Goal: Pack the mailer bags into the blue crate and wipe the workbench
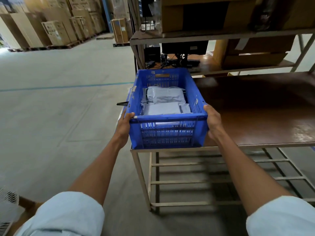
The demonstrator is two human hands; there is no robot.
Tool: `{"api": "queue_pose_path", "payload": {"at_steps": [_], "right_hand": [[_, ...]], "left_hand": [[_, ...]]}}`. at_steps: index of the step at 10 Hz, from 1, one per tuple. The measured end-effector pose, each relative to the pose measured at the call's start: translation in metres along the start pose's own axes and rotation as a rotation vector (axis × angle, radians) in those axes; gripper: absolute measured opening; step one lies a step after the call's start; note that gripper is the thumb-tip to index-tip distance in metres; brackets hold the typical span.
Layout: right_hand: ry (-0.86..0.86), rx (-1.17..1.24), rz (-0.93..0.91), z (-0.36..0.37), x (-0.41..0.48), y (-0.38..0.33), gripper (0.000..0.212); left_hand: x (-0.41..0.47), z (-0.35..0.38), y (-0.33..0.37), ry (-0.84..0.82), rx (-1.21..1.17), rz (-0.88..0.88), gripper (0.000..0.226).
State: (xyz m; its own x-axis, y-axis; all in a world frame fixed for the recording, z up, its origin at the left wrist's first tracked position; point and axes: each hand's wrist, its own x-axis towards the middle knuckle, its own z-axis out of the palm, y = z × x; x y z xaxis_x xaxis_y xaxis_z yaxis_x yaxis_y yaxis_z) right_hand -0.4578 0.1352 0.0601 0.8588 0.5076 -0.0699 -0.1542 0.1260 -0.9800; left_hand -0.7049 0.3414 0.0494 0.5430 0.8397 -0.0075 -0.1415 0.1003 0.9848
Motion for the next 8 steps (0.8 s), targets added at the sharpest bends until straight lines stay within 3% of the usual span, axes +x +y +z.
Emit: {"api": "queue_pose_path", "payload": {"at_steps": [1,4,6,7,8], "right_hand": [[0.005,-0.059,0.007,0.0,0.006,-0.002,0.024],[-0.024,-0.096,0.014,-0.002,0.003,-0.004,0.034],[-0.042,-0.137,0.028,-0.002,0.002,-0.005,0.028],[-0.007,-0.32,-0.021,-0.003,0.001,-0.008,0.026],[0.088,-0.737,-0.233,0.007,-0.003,-0.028,0.036]], "left_hand": [[0.0,0.001,0.003,-0.033,0.002,-0.013,0.04],[-0.002,0.003,0.003,-0.004,-0.03,-0.033,0.041],[0.003,0.002,0.0,0.056,-0.009,-0.041,0.038],[0.0,0.005,0.004,0.126,0.138,-0.031,0.049],[-0.001,0.01,0.021,0.264,0.47,0.16,0.068]]}}
